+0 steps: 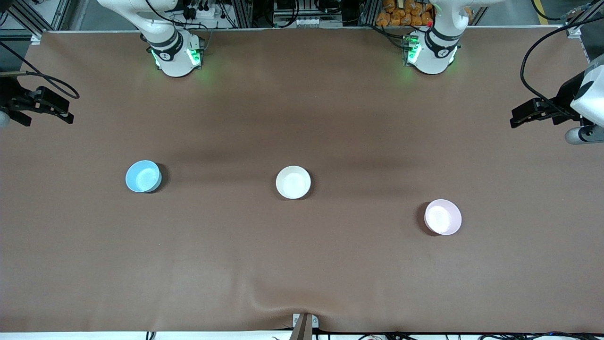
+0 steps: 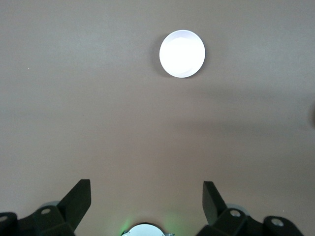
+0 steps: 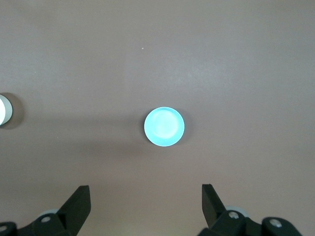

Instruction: Stack pink and blue bowls on white bowl

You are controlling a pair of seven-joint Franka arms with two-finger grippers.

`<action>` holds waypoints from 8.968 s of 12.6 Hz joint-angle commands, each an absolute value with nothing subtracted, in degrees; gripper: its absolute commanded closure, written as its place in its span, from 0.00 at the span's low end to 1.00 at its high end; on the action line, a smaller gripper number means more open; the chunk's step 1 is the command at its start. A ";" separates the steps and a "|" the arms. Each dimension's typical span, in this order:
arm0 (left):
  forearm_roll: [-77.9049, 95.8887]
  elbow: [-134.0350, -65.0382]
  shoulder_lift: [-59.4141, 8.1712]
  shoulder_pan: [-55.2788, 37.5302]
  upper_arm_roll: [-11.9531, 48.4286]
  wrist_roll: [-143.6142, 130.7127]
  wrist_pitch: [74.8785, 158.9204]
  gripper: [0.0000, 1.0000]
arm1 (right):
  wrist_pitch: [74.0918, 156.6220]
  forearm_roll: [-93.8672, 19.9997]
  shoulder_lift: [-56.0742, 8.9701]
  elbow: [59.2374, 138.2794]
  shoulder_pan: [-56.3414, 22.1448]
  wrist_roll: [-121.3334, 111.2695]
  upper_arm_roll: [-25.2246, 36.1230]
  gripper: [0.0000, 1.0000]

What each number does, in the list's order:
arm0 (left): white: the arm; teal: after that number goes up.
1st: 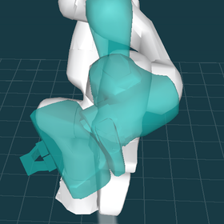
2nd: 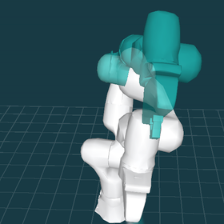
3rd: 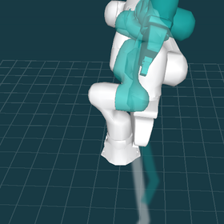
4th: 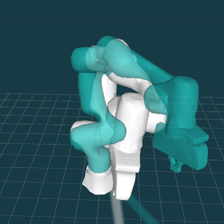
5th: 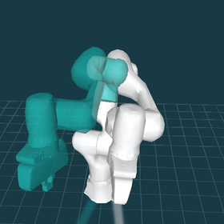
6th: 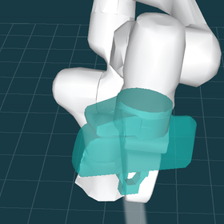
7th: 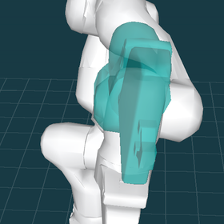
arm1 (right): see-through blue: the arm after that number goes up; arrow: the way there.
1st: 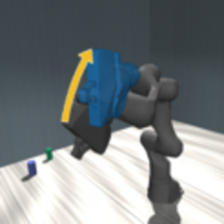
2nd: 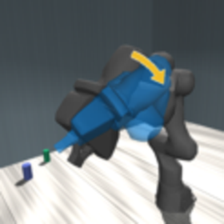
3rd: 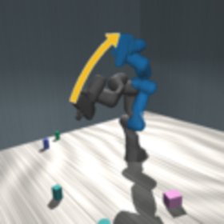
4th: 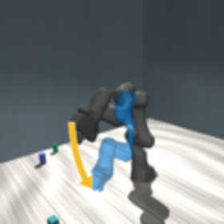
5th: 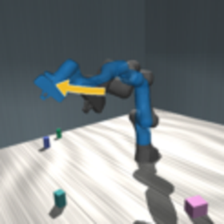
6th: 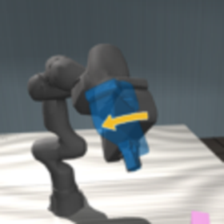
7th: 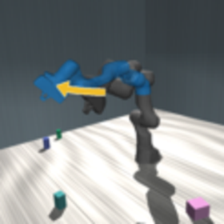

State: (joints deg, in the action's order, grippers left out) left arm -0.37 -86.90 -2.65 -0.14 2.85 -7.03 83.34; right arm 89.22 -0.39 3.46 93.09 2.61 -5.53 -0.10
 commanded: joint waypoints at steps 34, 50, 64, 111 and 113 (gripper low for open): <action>0.44 -90.96 -39.28 1.50 3.16 -4.04 124.62 0.16 | 88.68 -0.18 2.72 92.11 3.60 -5.19 -0.44 0.00; 6.33 -93.17 -31.56 1.23 17.20 -12.80 115.84 1.00 | 88.68 -0.26 2.37 91.93 4.04 -5.27 -0.44 0.00; 4.04 -85.96 -40.07 -25.04 17.32 -46.85 126.64 1.00 | 88.77 -0.35 1.85 92.02 4.74 -5.19 -0.44 0.00; -2.11 -81.57 -8.53 7.38 16.17 -13.10 90.71 0.00 | 118.09 -12.48 -18.46 116.05 13.10 -12.67 -1.14 1.00; -2.46 -81.56 -8.53 7.38 16.08 -13.01 90.53 0.00 | 109.72 -12.66 -17.32 110.68 9.17 -3.05 -1.76 1.00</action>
State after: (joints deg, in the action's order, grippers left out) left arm -2.76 -81.71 -9.53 7.14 15.99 -14.10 91.89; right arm 116.09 -11.78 -18.90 114.94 12.58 -10.49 -1.44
